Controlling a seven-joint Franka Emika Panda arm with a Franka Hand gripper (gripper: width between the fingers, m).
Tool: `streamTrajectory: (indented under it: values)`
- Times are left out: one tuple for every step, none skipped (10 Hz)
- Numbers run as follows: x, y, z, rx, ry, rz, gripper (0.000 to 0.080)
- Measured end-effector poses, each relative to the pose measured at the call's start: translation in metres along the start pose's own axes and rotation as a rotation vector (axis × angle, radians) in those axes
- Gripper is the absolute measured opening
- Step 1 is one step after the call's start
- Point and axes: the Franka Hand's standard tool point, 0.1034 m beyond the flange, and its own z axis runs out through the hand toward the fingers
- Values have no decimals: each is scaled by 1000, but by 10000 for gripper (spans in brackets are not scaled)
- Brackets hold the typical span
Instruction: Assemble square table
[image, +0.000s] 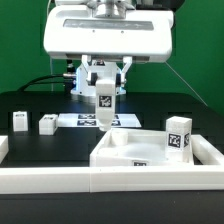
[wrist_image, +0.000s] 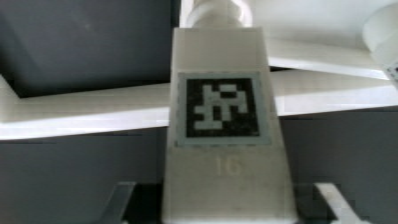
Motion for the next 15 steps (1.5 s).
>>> streamTrajectory:
  values:
    - [0, 1, 0, -1, 0, -1, 291]
    - [-3, -6, 0, 2, -4, 1, 291]
    - [-3, -6, 0, 1, -3, -4, 291]
    - [-3, -4, 0, 0, -4, -2, 291]
    - [-3, -2, 2, -2, -6, -5, 291]
    - [-2, 4, 6, -7, -9, 2, 291]
    - [1, 3, 9, -6, -9, 3, 291]
    - [5, 6, 11, -6, -6, 9, 291]
    - [7, 9, 11, -6, -9, 17, 291]
    - [12, 14, 12, 0, -22, 33, 291]
    - [16, 15, 12, 10, -28, 58, 291]
    - [12, -2, 15, 19, -31, 97, 291]
    - [13, -4, 16, 15, -13, 65, 291]
    - [13, -2, 16, 13, -15, 68, 291]
    - [13, -3, 16, 13, -11, 66, 291]
